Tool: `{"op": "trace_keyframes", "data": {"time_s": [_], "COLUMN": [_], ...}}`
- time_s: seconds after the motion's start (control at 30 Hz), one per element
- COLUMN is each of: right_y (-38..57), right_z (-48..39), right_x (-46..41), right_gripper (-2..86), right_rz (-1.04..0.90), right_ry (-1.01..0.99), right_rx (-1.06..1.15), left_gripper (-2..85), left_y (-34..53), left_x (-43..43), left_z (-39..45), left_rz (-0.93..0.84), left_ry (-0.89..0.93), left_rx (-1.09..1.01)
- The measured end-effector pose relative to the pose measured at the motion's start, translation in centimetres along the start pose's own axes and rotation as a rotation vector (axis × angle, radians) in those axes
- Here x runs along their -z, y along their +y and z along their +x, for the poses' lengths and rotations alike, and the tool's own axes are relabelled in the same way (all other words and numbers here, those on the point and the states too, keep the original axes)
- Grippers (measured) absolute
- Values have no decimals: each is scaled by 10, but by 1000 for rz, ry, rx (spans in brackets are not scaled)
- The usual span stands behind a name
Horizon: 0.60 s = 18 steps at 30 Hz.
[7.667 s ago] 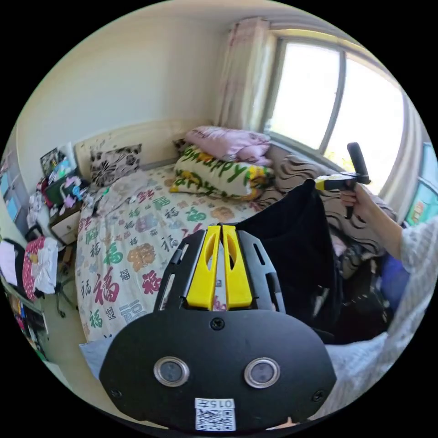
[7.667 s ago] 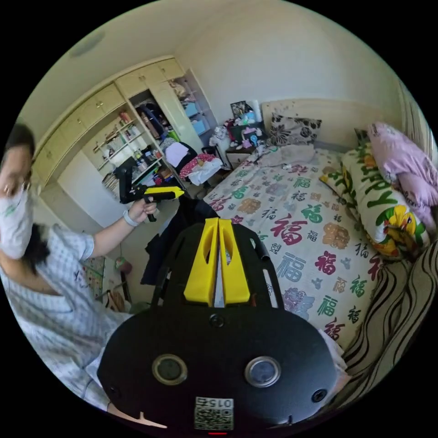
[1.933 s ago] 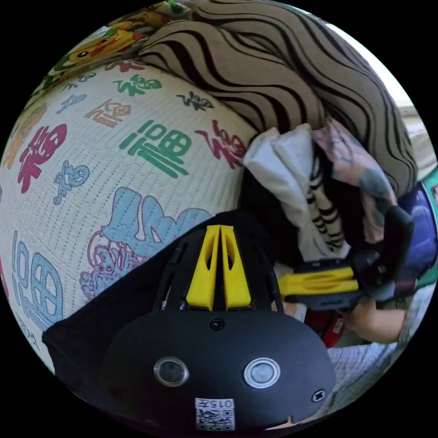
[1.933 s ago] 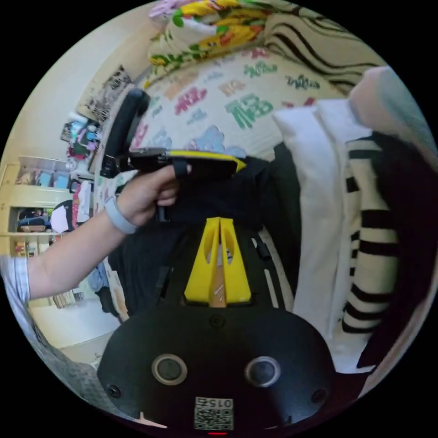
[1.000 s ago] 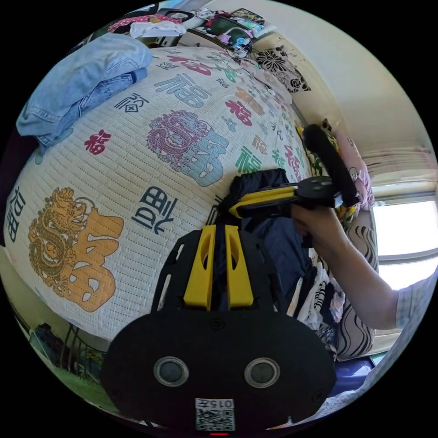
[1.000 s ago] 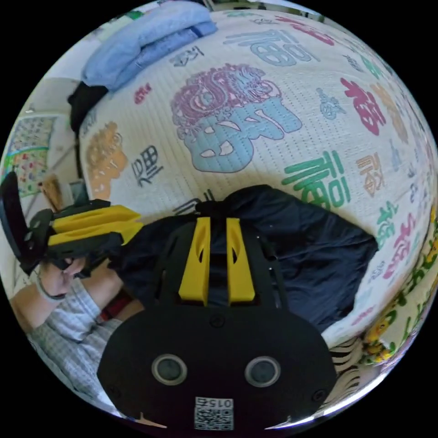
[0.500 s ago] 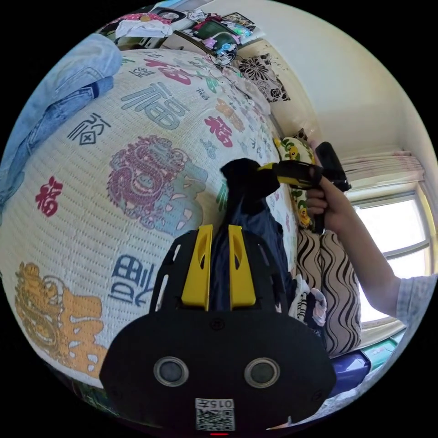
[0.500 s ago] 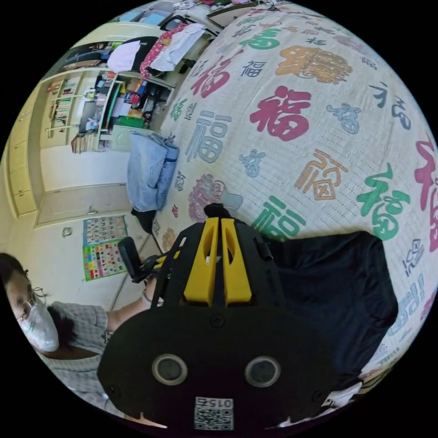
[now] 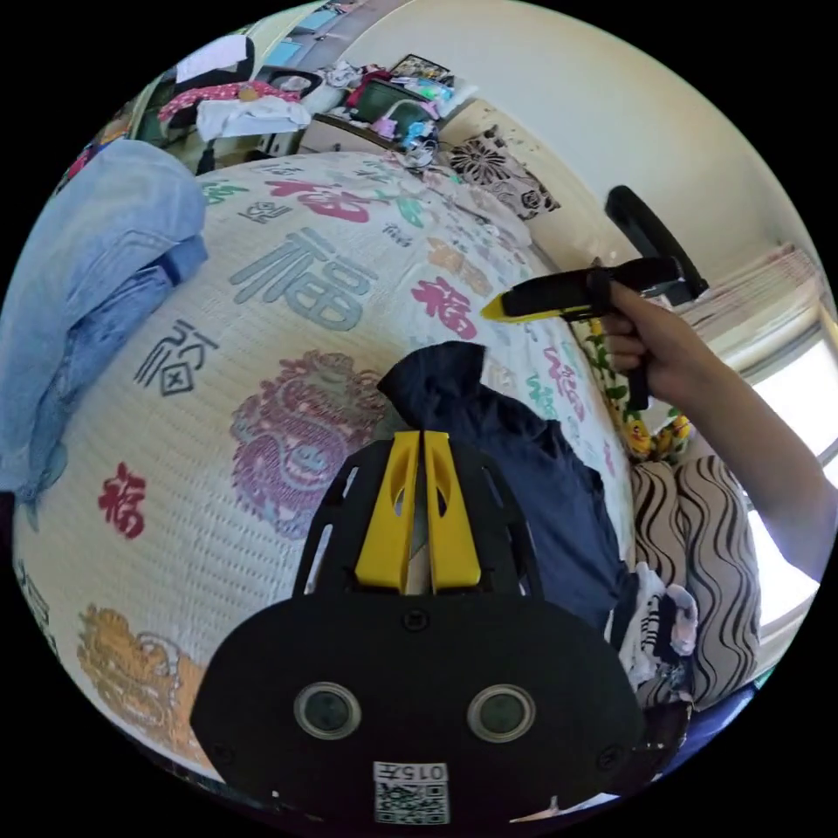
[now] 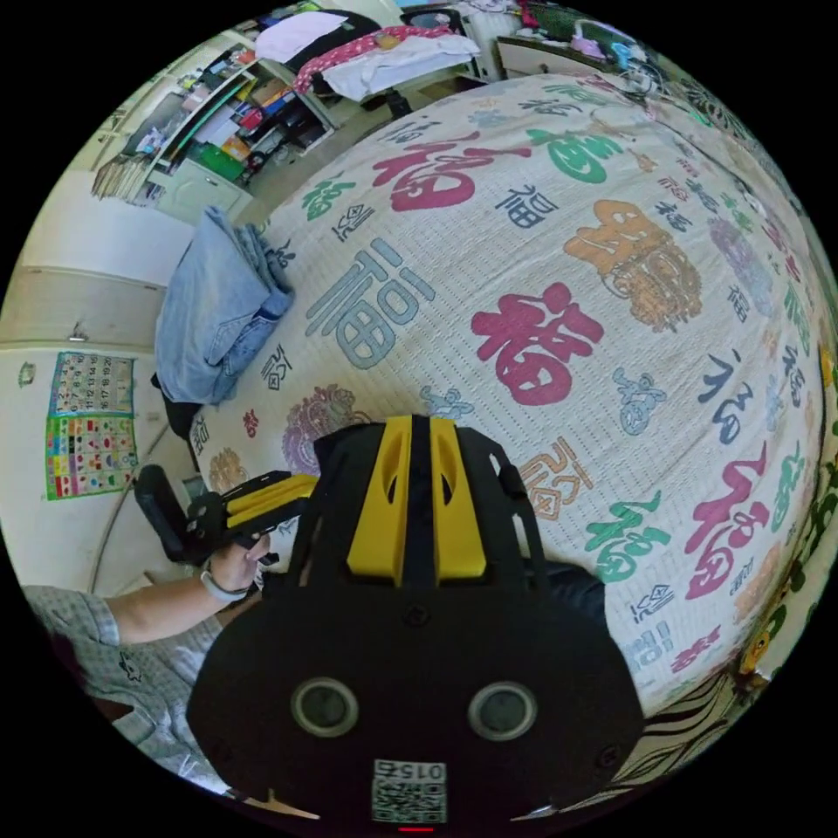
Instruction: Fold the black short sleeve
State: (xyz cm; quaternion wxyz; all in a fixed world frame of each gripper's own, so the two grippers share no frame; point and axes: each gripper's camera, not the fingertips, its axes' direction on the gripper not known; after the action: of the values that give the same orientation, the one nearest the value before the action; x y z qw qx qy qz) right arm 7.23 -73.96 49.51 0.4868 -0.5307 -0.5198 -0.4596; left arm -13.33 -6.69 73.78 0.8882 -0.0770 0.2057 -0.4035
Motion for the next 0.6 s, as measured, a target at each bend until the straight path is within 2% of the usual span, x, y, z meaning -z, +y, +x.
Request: {"op": "trace_keyframes", "data": {"time_s": [0.1, 0.23, 0.33, 0.4, 0.47, 0.53, 0.6], "right_y": [15, 24, 20, 21, 39, 70, 114], "right_z": [12, 16, 24, 28, 30, 26, 21], "right_x": [-5, -42, -58, -64, -48, -30, -18], "right_gripper": [55, 58, 51, 42, 32, 32, 38], "right_rz": [1, -140, -126, -115, -14, 59, 66], "right_ry": [-96, -7, -102, -128, -220, -327, -325], "right_rx": [35, 71, 19, -13, -28, 9, 31], "left_gripper": [28, 76, 42, 28, 36, 70, 80], "left_y": [11, 9, -4, -12, -17, -10, 8], "left_x": [13, 17, 7, 3, 11, 39, 57], "left_z": [-17, -44, -47, -44, -39, -25, -18], "left_rz": [-12, -7, -23, -77, -106, -131, -229], "left_ry": [-7, 146, 196, 134, 107, 87, 91], "left_rx": [90, 237, 253, 222, 189, 53, -36]}}
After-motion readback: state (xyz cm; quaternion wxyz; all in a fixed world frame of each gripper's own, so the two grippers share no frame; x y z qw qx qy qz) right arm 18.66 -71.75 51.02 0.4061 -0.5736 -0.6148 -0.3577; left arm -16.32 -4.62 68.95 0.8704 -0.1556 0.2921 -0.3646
